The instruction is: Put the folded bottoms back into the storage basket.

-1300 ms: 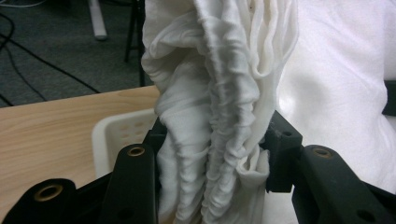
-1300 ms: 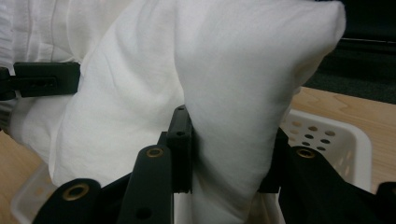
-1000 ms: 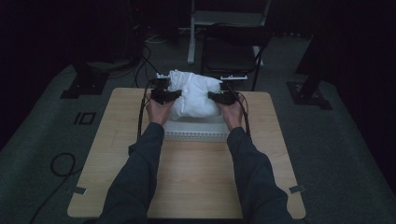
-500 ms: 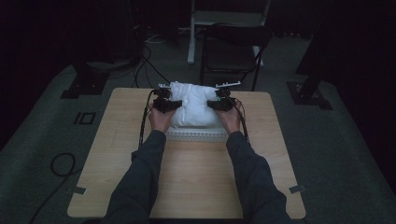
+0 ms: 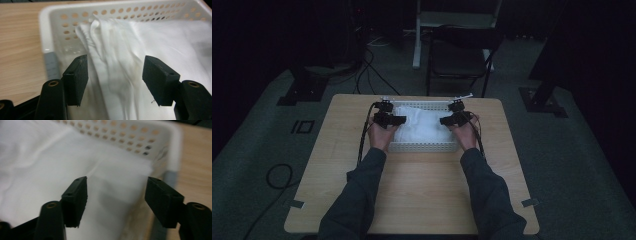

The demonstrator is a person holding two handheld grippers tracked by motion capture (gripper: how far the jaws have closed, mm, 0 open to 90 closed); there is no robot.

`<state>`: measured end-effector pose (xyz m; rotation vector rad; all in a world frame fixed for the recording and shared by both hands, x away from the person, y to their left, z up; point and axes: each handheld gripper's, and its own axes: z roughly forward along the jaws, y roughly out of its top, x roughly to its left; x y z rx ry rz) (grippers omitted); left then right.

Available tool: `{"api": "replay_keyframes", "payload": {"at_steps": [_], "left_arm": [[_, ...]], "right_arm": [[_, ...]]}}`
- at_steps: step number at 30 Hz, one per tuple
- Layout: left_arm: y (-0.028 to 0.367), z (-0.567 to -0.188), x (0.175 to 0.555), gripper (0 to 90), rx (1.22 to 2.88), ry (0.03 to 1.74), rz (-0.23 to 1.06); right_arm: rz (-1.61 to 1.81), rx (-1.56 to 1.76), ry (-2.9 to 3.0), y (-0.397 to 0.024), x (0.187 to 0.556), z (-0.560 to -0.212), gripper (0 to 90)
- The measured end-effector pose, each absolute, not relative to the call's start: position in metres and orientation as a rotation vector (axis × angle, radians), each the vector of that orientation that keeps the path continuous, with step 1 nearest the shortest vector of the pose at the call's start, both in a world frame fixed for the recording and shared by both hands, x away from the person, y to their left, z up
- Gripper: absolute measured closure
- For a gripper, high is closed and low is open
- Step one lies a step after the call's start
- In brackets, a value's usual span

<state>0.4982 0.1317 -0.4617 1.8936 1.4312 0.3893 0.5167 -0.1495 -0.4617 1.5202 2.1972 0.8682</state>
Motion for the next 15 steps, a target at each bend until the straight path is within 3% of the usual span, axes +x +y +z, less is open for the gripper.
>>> {"api": "replay_keyframes", "payload": {"at_steps": [7,15], "left_arm": [[0.153,-0.451,0.48,38.1,1.852,1.397,0.461],[0.185,-0.453,0.462,37.8,1.812,1.408,0.577]], "right_arm": [[0.947,1.513,2.107,-0.176,0.503,-0.442,33.0],[0.983,1.571,2.03,-0.212,0.491,-0.453,33.5]]}}
